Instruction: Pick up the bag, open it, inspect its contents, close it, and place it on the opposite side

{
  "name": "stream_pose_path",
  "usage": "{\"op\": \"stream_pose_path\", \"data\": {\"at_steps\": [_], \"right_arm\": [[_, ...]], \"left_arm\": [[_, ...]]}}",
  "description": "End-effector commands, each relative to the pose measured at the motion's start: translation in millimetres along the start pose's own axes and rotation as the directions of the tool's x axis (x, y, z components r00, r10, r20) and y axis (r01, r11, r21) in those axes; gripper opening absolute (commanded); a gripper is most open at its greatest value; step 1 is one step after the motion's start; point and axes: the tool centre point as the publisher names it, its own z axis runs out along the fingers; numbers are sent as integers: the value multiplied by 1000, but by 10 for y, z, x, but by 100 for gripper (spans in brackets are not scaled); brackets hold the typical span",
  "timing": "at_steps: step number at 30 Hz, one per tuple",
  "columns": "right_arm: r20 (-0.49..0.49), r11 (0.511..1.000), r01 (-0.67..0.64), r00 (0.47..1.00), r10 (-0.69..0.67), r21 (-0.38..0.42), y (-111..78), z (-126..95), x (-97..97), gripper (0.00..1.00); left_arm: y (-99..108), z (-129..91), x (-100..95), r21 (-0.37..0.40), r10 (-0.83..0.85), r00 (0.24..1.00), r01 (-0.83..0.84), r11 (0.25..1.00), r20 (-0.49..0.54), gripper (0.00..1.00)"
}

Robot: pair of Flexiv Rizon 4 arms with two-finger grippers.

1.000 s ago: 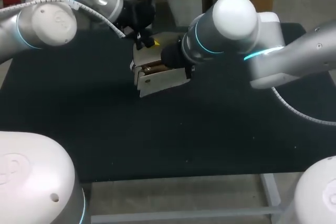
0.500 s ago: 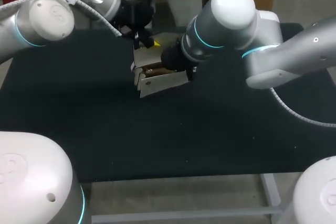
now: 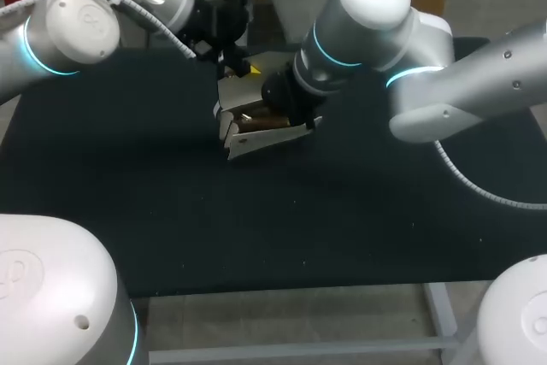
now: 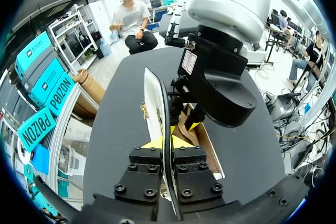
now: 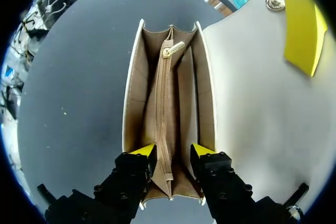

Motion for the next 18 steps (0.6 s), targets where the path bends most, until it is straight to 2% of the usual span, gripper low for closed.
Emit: {"op": "stream_pose_path", "data": {"at_steps": [1, 4, 6, 13, 18], "right_arm": [[-48, 1000, 3, 999, -3, 0, 22, 133, -40, 49], [-52, 1000, 3, 999, -3, 0, 20, 138, -36, 50], [-55, 1000, 5, 998, -5, 1, 20, 139, -36, 54], [-67, 1000, 18, 998, -18, 1, 24, 146, -37, 91], [-71, 1000, 21, 997, -21, 0, 26, 151, -39, 100]], "left_arm": [[-26, 5, 31, 5, 6, 1000, -6, 1000, -5, 0], [-27, 6, 29, 7, 13, 1000, -13, 1000, -9, 0], [-27, 11, 29, 6, 20, 1000, -20, 1000, -13, 0], [-23, 22, 35, 10, 41, 999, -41, 999, -23, 0], [-20, 27, 34, 9, 44, 999, -44, 999, -26, 0]]}}
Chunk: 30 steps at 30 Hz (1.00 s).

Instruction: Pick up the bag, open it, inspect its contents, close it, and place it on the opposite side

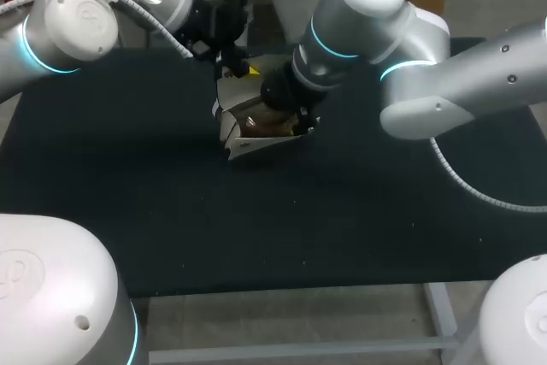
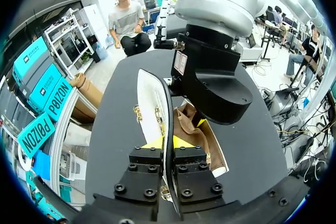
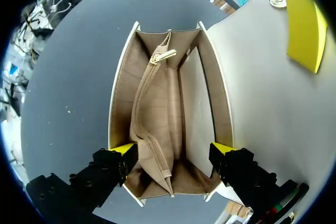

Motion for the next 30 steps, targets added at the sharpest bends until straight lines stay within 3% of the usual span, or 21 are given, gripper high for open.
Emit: {"op": "stream_pose_path", "data": {"at_steps": [1, 30], "right_arm": [[-25, 1000, 2, 1000, -2, 4, 20, 132, -65, 100], [-25, 1000, 9, 1000, -9, 5, 27, 139, -97, 100]], "left_arm": [[-38, 29, 29, 2, 4, 1000, -4, 1000, -6, 0], [-24, 46, 17, -4, 6, 1000, -6, 1000, -12, 0]]}}
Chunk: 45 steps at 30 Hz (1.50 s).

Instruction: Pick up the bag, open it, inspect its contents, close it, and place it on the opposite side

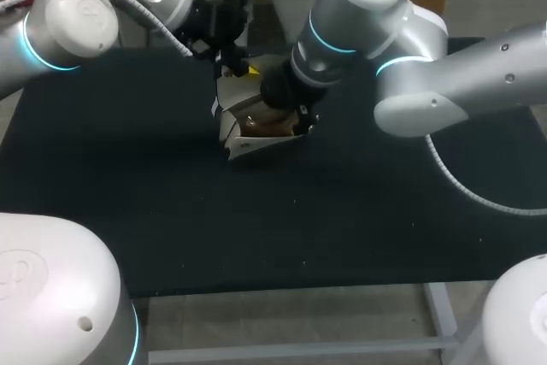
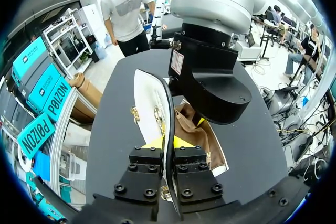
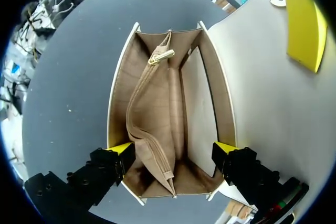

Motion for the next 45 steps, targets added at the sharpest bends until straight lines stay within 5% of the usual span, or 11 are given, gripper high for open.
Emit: {"op": "stream_pose_path", "data": {"at_steps": [1, 14, 18, 24, 26, 45], "right_arm": [[-7, 1000, 1, 1000, -1, 7, 26, 126, -71, 100], [-5, 1000, 1, 1000, -1, 7, 26, 120, -74, 99], [9, 1000, -1, 1000, 1, 10, 25, 87, -80, 91], [60, 1000, -5, 998, 4, 22, 29, -37, -100, 26], [72, 1000, -5, 997, 3, 25, 32, -82, -108, 21], [250, 997, -2, 968, -17, 76, 62, -727, -126, 35]], "left_arm": [[-35, 43, 35, 1, 2, 1000, -2, 1000, -4, 0], [-37, 50, 36, -1, 5, 1000, -6, 1000, -7, 0], [-38, 61, 36, -4, 7, 1000, -7, 1000, -10, 0], [-40, 71, 42, -7, 13, 1000, -13, 1000, -13, 0], [-40, 75, 42, -8, 14, 1000, -14, 1000, -14, 0], [-36, 135, 37, -37, 10, 1000, -11, 999, -19, 0]]}}
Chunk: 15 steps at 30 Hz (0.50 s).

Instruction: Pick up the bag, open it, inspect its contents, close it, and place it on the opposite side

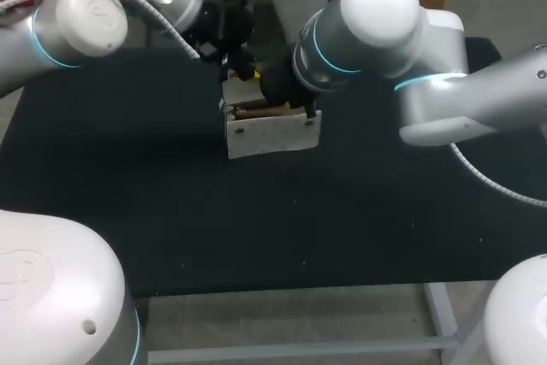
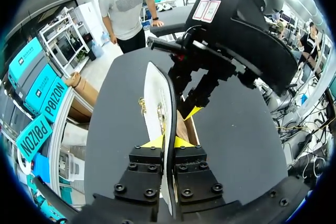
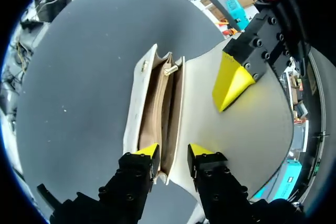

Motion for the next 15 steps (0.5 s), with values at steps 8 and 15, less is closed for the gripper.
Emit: {"op": "stream_pose_path", "data": {"at_steps": [8, 15], "right_arm": [[14, 1000, -8, 1000, 8, 3, -41, -28, 39, 0], [70, 1000, -15, 997, 13, 20, -59, -209, 28, 0]], "left_arm": [[-35, 4, 18, -1, 3, 1000, -3, 1000, 0, 0], [-55, -61, 14, 7, -13, 1000, 13, 1000, -2, 0]]}}
